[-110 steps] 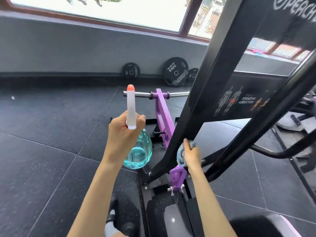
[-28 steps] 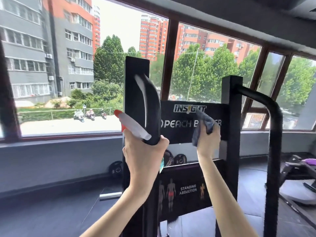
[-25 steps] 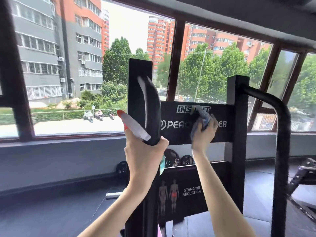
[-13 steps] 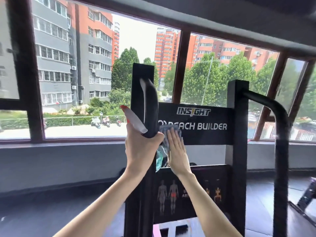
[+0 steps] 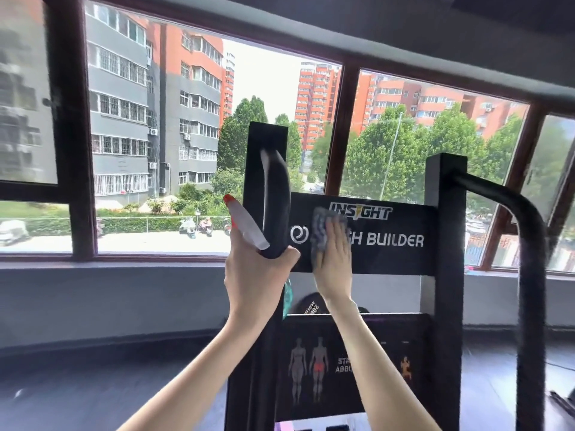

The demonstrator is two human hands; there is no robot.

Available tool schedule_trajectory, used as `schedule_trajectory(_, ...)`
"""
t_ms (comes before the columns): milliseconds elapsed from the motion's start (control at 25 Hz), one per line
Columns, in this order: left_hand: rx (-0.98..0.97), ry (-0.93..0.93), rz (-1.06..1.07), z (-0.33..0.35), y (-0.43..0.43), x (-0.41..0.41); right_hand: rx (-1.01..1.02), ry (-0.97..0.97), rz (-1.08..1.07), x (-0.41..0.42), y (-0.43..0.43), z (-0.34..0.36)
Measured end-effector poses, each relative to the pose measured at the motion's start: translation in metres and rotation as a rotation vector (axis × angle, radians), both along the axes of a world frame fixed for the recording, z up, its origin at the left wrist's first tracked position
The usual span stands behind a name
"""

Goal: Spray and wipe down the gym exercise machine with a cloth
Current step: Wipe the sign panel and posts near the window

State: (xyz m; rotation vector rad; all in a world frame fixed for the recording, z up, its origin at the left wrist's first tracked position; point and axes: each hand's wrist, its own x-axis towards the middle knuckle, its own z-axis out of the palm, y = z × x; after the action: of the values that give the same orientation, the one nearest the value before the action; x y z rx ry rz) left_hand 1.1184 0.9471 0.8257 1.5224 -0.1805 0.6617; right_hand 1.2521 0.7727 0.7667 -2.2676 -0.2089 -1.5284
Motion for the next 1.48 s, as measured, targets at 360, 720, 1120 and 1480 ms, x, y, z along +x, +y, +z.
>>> schedule_trajectory(360,0.029,0.009,0.035,-0.002,0.001,0.002,-0.198,-0.107,-0.017,0.023,0.021,0.042)
schedule_trajectory(720,0.083,0.009,0.113,-0.001,0.000,-0.002,-0.183,-0.127,-0.015,0.026,0.006,0.062)
schedule_trajectory(1120,0.117,-0.008,0.115,-0.002,0.001,-0.001,-0.253,-0.137,-0.041,0.019,-0.035,0.073)
schedule_trajectory(1480,0.109,-0.014,0.112,-0.002,0.000,-0.004,0.161,0.157,-0.351,0.013,-0.170,0.073)
